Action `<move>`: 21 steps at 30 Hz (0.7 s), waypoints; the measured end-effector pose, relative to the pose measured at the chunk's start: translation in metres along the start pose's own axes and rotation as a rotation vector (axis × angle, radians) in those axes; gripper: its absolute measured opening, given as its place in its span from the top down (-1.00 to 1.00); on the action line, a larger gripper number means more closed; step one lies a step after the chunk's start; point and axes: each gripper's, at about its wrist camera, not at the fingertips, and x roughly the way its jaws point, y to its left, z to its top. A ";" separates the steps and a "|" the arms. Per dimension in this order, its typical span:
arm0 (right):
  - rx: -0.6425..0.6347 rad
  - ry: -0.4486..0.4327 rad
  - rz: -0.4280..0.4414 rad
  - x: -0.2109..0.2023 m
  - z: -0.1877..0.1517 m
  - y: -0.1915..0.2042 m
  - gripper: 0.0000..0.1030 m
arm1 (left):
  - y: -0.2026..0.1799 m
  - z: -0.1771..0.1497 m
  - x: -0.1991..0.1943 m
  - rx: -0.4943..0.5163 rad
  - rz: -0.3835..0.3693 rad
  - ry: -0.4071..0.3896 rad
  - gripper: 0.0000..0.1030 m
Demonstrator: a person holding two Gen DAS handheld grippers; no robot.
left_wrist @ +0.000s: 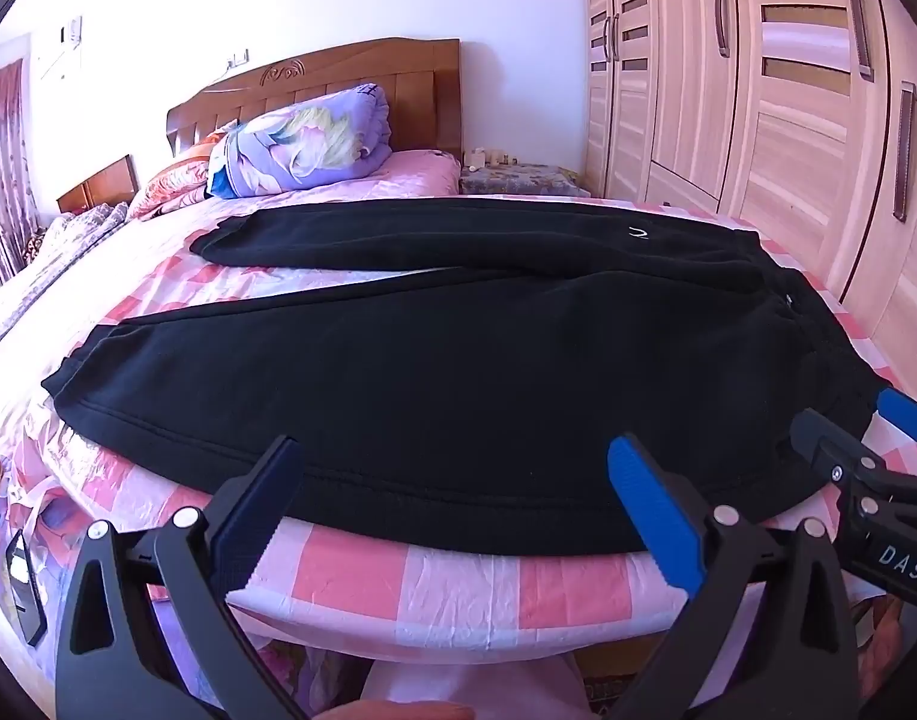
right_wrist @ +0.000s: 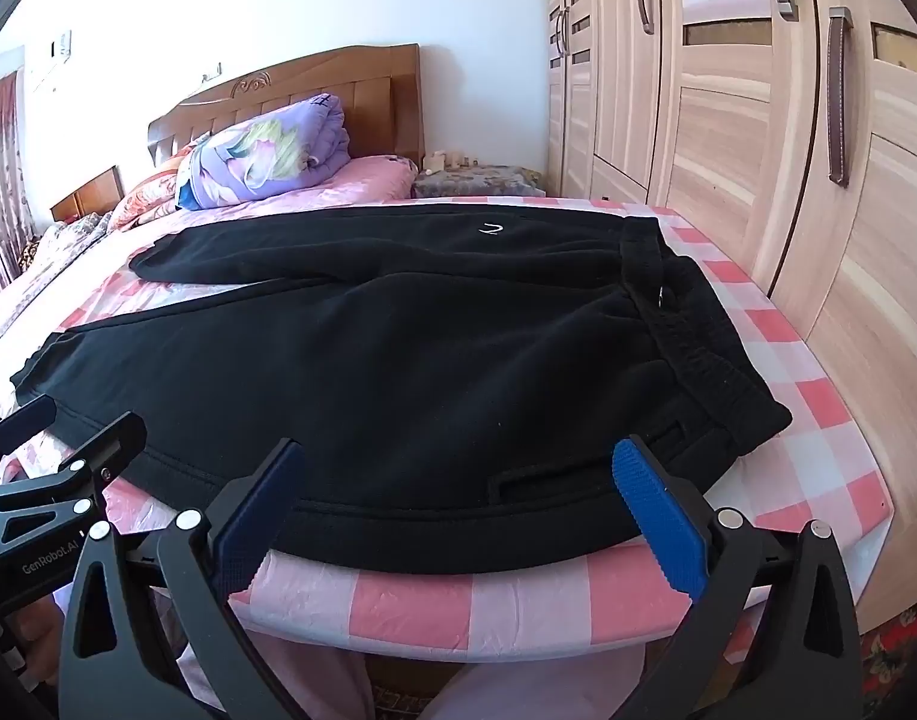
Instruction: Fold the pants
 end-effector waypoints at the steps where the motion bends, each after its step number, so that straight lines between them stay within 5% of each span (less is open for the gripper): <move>1: 0.000 -0.001 0.001 0.000 0.000 -0.001 -0.92 | -0.002 0.000 0.000 0.002 0.003 0.000 -0.97; 21: 0.013 -0.003 0.003 -0.001 -0.002 -0.006 -0.92 | 0.002 -0.003 0.001 -0.008 -0.005 0.019 -0.97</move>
